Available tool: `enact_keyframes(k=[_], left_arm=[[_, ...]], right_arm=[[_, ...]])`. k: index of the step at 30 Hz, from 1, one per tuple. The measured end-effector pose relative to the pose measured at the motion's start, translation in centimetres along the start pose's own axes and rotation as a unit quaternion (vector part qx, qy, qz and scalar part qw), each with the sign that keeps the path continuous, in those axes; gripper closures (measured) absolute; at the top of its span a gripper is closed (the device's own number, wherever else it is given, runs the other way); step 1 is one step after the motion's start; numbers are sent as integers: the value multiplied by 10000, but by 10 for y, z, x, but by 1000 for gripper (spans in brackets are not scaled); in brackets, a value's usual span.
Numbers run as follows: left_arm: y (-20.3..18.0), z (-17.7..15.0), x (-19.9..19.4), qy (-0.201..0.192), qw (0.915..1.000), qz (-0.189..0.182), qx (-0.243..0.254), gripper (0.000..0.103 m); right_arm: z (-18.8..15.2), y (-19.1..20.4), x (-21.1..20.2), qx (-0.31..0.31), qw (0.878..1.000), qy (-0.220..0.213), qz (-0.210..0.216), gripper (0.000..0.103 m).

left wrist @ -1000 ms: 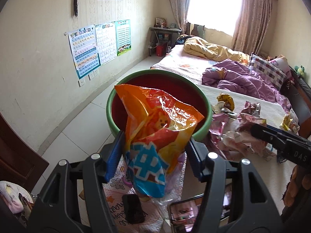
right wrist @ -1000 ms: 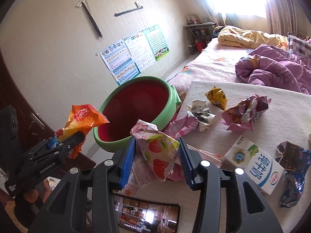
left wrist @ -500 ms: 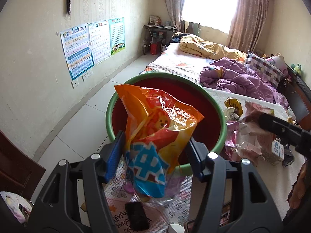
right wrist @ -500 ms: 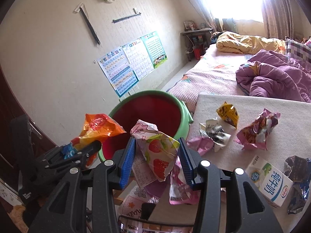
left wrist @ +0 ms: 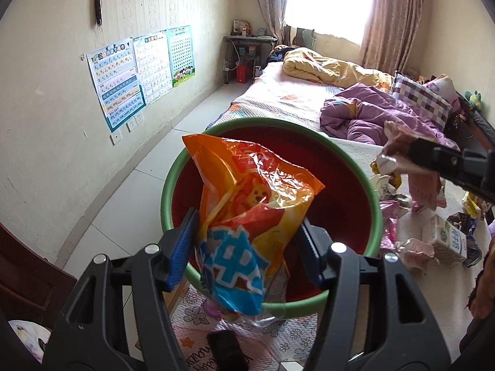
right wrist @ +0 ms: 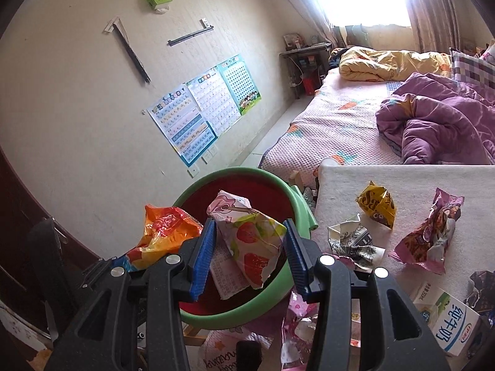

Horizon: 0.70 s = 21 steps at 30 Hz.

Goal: Collect trash
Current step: 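Move both wrappers over the red bucket and open both grippers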

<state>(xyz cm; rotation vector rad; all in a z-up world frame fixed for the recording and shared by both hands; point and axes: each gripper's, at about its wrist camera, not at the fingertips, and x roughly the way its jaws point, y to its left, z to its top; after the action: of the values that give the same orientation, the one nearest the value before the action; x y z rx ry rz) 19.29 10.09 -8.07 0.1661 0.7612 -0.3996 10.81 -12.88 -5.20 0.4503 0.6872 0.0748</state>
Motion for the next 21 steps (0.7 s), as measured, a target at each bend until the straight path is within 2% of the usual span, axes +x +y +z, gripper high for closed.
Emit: enact_keyframes(k=[6,16,17,18,19,21], left_arm=[[-1,3,13,146,9999,-32,-45,45],[-6,3,20,219,9997,135,-30,44],[-8,2,20,237,9996,163,-29,40],[-9,0,21,247,9994,231,-41,30],[-9,0,20,224,9993,286,-60,25],[-9,-3,16,202,9992,305,-134,24]], right_arm=[[8,2,20,-26,10000,76,1,59],[12,13,36,-127,9998,142,61,56],[12,13,36,-85,9998,138,81,45],[12,13,36,-46,9999,117,99,33],[11,13,34,-8,9999,81,128,32],[11,14,27,4,9998,43,172,32]])
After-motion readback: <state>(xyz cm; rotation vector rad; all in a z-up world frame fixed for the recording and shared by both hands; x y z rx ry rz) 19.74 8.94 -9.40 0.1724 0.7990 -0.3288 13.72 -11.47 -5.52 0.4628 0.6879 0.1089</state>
